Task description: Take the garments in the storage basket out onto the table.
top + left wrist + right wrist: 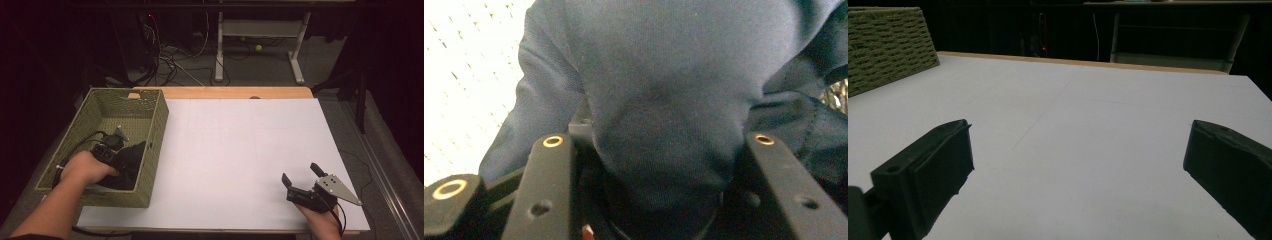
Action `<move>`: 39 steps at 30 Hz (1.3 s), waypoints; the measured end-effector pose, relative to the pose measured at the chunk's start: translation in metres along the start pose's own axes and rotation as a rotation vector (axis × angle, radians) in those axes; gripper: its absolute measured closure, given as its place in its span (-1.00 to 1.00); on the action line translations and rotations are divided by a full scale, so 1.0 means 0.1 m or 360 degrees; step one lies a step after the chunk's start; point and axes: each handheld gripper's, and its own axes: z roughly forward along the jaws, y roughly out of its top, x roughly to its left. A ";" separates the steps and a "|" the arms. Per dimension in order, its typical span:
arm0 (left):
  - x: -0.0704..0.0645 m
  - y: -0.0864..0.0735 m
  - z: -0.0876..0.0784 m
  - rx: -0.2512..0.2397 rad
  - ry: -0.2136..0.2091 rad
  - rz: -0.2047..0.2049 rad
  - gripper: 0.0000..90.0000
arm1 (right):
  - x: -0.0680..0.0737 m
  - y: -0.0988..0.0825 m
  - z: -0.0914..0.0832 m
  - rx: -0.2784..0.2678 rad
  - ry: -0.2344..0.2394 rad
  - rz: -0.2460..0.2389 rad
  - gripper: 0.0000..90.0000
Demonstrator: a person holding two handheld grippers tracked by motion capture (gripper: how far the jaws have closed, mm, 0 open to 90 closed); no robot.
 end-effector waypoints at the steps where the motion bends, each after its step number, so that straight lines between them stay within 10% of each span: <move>1: 0.01 0.00 -0.01 0.0000 -0.0010 -0.0009 0.13 | 0.00 0.00 0.00 0.0000 -0.0001 0.0003 -1.00; 39: 0.05 -0.05 -0.68 -0.0002 -0.0033 -0.0006 0.17 | 0.00 0.00 0.00 -0.0011 0.0013 0.0013 -1.00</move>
